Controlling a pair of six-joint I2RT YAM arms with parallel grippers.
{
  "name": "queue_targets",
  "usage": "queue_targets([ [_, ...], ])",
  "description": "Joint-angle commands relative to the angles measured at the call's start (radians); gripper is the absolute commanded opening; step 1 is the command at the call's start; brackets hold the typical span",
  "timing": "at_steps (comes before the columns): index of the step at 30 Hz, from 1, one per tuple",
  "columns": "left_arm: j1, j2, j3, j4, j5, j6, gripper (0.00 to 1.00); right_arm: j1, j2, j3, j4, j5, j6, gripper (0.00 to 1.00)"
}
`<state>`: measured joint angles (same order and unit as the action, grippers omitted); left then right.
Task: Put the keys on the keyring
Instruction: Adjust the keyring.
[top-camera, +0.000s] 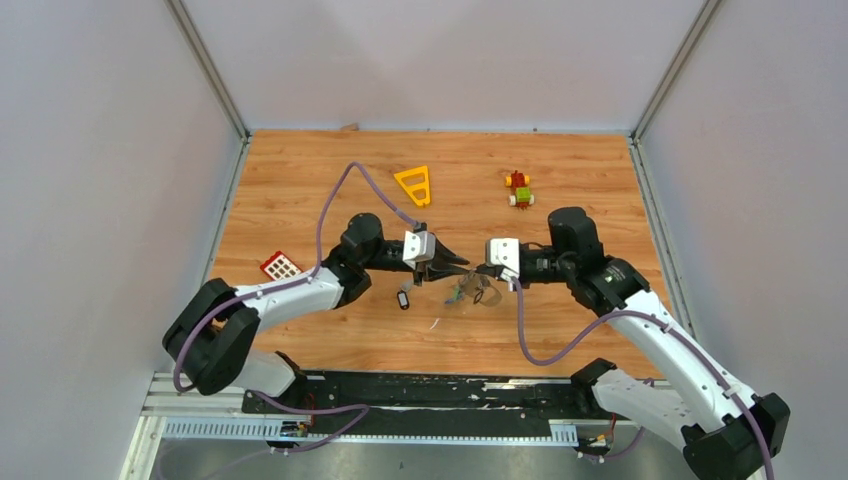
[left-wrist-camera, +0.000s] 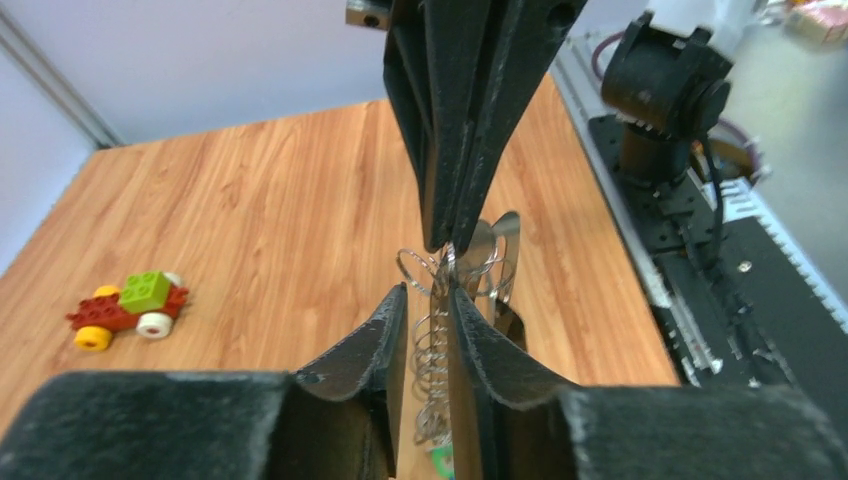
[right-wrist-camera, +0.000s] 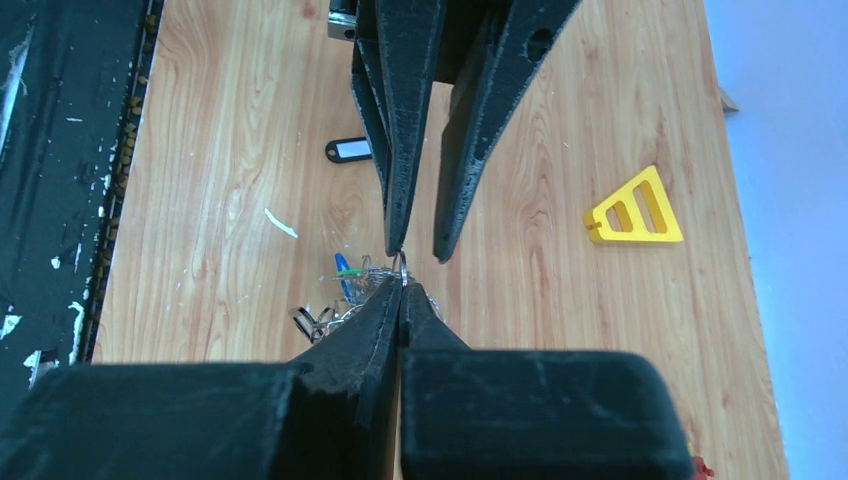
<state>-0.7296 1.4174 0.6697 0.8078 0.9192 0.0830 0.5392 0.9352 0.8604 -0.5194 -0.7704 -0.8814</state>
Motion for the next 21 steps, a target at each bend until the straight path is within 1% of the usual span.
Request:
queue_targets([
  [1, 0.004, -0.064, 0.080, -0.354, -0.056, 0.232, 0.31, 0.022, -0.027, 0.061, -0.030, 0.042, -0.045, 0.00],
  [4, 0.003, -0.091, 0.114, -0.489, -0.080, 0.330, 0.38, 0.035, -0.023, 0.088, -0.060, 0.080, -0.067, 0.00],
  [7, 0.003, -0.112, 0.149, -0.623, -0.108, 0.406, 0.44, 0.070, -0.009, 0.142, -0.119, 0.158, -0.103, 0.00],
  [9, 0.002, -0.129, 0.161, -0.679, -0.120, 0.438, 0.47, 0.102, -0.001, 0.185, -0.168, 0.211, -0.124, 0.00],
  [12, 0.002, -0.156, 0.163, -0.722, -0.128, 0.470, 0.52, 0.153, 0.007, 0.219, -0.210, 0.302, -0.155, 0.00],
  [18, 0.003, -0.186, 0.175, -0.824, -0.145, 0.547, 0.54, 0.251, 0.042, 0.278, -0.295, 0.513, -0.237, 0.00],
  [21, 0.004, -0.194, 0.176, -0.862, -0.157, 0.585, 0.55, 0.275, 0.059, 0.313, -0.335, 0.572, -0.269, 0.00],
])
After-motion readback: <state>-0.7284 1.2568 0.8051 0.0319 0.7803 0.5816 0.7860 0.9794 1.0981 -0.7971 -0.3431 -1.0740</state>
